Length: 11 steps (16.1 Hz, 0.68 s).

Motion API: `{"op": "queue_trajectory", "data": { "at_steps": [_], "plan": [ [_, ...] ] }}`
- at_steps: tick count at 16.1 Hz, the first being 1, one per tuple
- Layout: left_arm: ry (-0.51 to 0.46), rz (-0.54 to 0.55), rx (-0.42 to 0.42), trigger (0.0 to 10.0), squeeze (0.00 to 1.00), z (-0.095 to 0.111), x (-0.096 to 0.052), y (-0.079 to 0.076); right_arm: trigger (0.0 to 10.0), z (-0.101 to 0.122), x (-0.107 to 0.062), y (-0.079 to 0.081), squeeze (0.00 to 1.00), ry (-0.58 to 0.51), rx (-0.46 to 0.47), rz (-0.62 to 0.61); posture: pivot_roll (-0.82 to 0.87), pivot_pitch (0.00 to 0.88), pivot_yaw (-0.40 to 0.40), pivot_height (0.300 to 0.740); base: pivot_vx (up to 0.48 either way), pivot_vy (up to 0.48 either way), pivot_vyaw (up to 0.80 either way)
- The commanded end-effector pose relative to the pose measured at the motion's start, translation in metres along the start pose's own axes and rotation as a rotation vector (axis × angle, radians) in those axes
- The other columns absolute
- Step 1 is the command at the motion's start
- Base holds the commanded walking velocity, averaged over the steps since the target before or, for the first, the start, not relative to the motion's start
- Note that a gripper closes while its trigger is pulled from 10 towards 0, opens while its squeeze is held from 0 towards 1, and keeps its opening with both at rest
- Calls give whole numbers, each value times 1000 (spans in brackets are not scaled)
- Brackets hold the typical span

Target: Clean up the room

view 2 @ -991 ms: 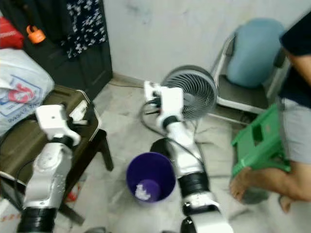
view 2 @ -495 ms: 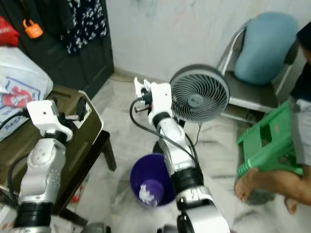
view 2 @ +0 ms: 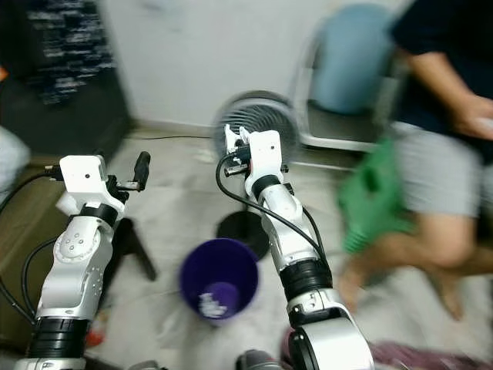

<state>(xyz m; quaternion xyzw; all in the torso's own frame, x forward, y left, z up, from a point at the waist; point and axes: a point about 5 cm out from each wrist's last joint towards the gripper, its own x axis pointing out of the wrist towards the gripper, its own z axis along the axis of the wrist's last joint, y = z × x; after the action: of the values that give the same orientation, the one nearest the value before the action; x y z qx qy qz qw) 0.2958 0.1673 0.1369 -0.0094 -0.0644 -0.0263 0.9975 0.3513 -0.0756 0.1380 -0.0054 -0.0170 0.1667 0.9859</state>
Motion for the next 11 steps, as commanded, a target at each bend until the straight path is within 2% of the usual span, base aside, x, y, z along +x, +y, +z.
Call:
{"op": "queue_trajectory", "data": {
  "at_steps": [1, 3, 6, 11],
  "plan": [
    [18, -7, 23, 10000, 0, -4, -5, 1, 10000, -6, 1, 4, 0, 42, -12, 6, -40, 0, -50, 740, 0, 0, -800],
    [38, -59, 89, 10000, 0, -10, -16, 2, 10000, -20, -5, -1, 0, 107, 7, -32, -38, 0, -37, 740, 0, 0, -800],
    [71, -111, 123, 10000, 0, -14, -25, 4, 10000, -27, -11, -5, 0, 129, 40, -71, -41, 0, -9, 740, 0, 0, 0],
    [81, -161, 165, 10000, 0, -15, -35, 7, 10000, -33, -16, 1, 0, 144, 52, -62, -32, 18, 2, 740, 0, 0, 0]
  ]
}}
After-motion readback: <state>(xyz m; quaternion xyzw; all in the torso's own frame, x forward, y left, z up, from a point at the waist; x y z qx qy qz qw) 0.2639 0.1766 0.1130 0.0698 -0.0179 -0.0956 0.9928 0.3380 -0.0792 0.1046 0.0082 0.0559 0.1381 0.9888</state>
